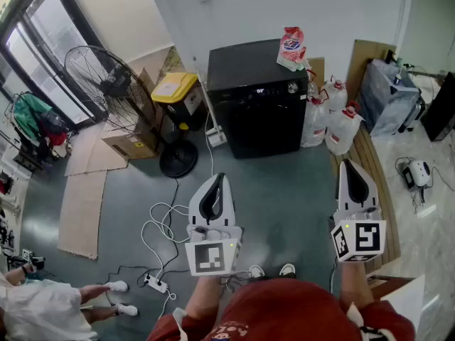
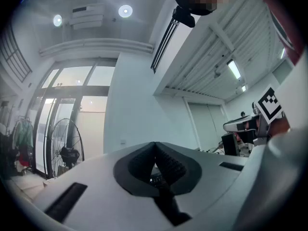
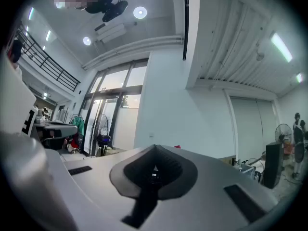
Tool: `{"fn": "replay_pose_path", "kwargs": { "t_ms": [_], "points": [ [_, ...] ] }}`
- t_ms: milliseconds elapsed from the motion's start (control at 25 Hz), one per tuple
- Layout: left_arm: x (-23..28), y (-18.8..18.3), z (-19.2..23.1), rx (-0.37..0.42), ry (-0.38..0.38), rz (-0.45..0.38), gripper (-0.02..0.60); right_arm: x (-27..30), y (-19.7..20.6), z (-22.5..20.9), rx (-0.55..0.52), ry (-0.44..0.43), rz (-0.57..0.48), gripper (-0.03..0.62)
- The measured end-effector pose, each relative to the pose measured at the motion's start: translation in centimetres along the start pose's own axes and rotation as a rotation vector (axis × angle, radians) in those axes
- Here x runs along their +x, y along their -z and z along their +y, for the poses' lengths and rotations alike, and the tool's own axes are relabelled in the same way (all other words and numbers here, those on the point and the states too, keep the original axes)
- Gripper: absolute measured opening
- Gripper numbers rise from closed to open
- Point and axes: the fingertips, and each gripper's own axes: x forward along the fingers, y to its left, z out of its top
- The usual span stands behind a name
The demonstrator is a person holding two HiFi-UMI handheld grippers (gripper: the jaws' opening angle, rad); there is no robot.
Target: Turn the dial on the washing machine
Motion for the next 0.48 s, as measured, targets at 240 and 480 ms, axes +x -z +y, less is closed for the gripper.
{"fn": "replay_pose_path", "kwargs": {
  "t_ms": [240, 480],
  "points": [
    [-0.1, -0.1, 1.3, -0.008, 0.001, 0.012, 0.009, 0.1, -0.7, 1.3, 0.024, 0.007, 0.012, 0.008],
    [-0.7, 0.2, 1.7, -0.02, 0.026, -0.002, 0.009, 0.1, -0.1, 3.1, 0.019, 0.001, 0.02, 0.008]
  ]
}}
